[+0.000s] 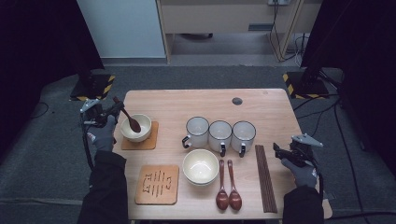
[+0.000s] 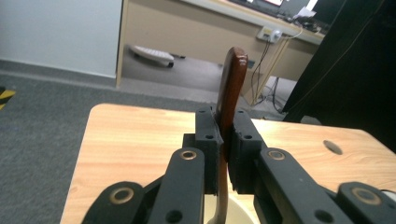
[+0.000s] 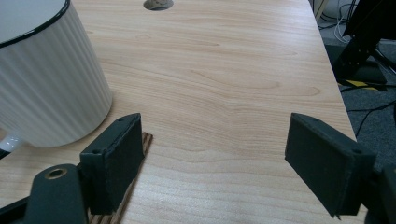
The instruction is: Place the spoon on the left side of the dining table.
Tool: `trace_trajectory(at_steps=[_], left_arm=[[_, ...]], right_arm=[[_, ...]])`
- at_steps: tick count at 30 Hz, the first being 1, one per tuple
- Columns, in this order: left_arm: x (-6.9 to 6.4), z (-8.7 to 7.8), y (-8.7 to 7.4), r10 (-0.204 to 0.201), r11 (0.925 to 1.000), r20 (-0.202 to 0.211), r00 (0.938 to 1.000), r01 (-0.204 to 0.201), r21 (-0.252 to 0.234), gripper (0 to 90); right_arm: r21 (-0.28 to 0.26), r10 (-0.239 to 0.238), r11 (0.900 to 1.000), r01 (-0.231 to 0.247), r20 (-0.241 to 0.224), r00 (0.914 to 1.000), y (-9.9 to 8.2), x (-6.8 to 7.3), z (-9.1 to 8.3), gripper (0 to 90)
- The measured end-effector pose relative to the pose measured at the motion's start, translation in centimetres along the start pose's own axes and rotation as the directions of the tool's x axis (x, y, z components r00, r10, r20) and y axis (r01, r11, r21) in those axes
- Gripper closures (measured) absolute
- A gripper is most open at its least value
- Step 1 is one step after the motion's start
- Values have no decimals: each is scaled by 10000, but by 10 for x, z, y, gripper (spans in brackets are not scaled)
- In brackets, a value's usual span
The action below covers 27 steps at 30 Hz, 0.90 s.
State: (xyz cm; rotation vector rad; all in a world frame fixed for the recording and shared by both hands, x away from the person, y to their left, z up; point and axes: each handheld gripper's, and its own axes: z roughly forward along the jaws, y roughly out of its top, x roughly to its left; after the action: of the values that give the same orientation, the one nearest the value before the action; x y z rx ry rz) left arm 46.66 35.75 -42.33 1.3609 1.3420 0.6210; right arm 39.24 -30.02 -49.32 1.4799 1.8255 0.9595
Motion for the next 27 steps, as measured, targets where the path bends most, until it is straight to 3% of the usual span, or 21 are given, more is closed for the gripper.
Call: trace_trajectory(at_steps=[21, 27], left_arm=[[13, 14, -16, -335, 9964, -5, 9994, 335, 780, 827], [11, 18, -19, -18, 9951, -263, 9997, 44, 983, 801]], right_arm=[[225, -112, 9997, 111, 40, 9999, -1, 2, 4, 192], [240, -109, 9997, 107, 70, 9999, -2, 2, 3, 192]])
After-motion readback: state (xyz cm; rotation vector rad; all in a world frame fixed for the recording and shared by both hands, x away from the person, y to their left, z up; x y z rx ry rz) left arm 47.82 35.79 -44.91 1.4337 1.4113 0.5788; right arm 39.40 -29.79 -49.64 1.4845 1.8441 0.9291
